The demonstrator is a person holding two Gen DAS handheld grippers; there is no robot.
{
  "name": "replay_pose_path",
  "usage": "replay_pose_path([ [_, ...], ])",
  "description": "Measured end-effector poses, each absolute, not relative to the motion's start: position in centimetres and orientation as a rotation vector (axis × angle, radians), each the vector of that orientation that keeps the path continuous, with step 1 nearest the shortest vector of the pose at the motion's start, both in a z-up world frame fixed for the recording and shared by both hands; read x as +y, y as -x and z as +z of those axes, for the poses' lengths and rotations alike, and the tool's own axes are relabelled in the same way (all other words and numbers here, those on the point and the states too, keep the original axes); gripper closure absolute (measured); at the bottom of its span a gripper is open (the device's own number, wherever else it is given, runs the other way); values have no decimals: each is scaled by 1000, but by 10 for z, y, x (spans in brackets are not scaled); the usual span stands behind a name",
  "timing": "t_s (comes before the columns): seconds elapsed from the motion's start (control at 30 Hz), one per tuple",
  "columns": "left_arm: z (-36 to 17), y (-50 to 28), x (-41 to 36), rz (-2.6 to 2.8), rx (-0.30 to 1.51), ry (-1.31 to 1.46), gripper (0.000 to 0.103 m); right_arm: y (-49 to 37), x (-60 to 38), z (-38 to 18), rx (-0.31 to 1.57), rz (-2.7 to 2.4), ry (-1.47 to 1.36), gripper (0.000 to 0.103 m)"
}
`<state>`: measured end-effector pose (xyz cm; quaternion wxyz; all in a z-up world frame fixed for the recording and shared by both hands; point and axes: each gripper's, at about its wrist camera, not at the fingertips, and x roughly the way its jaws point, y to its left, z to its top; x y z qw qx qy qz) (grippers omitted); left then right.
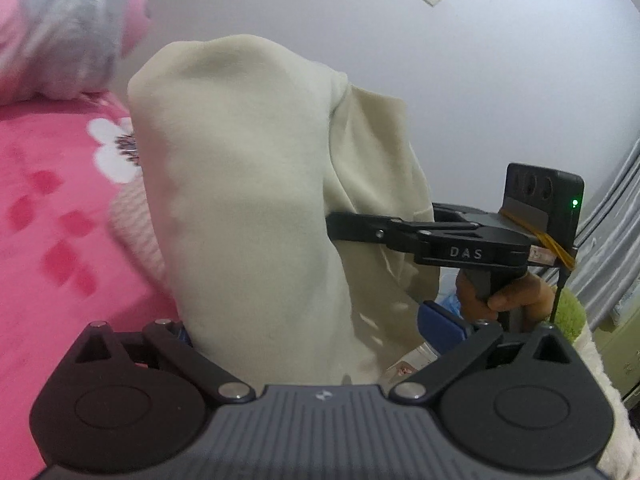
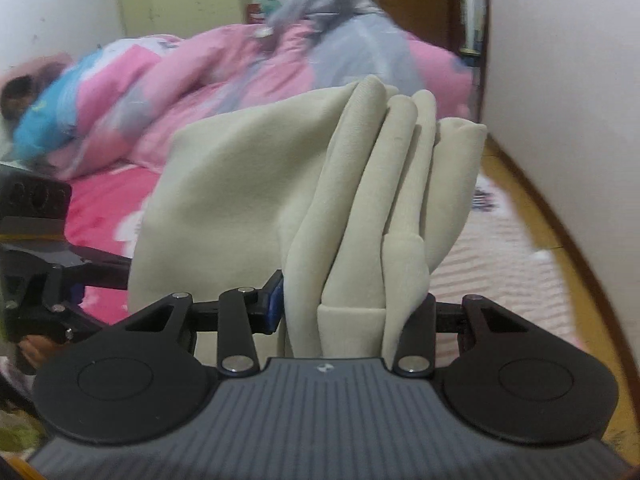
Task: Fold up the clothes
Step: 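Grasp the folded beige hoodie with the right tool and lift it, then carry the hoodie with the right tool onto the checkered cloth and release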
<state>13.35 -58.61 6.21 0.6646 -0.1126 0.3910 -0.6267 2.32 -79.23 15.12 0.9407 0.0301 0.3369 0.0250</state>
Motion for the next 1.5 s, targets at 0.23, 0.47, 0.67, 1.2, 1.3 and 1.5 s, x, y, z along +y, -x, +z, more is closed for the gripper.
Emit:
replay_pose_path([
  [0.23, 41, -151, -666, -1430, 938, 221, 1, -59, -860, 135, 773, -20, 24, 61],
  [0.47, 9, -150, -692, -1450, 948, 170, 1, -109, -884, 101, 896, -45, 133, 58],
  [0.67, -13, -176, -683, -1421, 1012, 198, 4, -123, -903, 68, 776, -116, 20, 19],
  [1.2, 15, -265, -653, -1037, 785, 185, 4, 75, -881, 51, 226, -445, -337, 31],
  [1.3, 23, -257, -690, -957, 695, 41, 3, 67, -872, 36, 178, -470, -344, 49],
  [1.5, 2, -260, -736, -876, 733, -49, 1, 42, -917, -16, 196, -665, -555, 74],
])
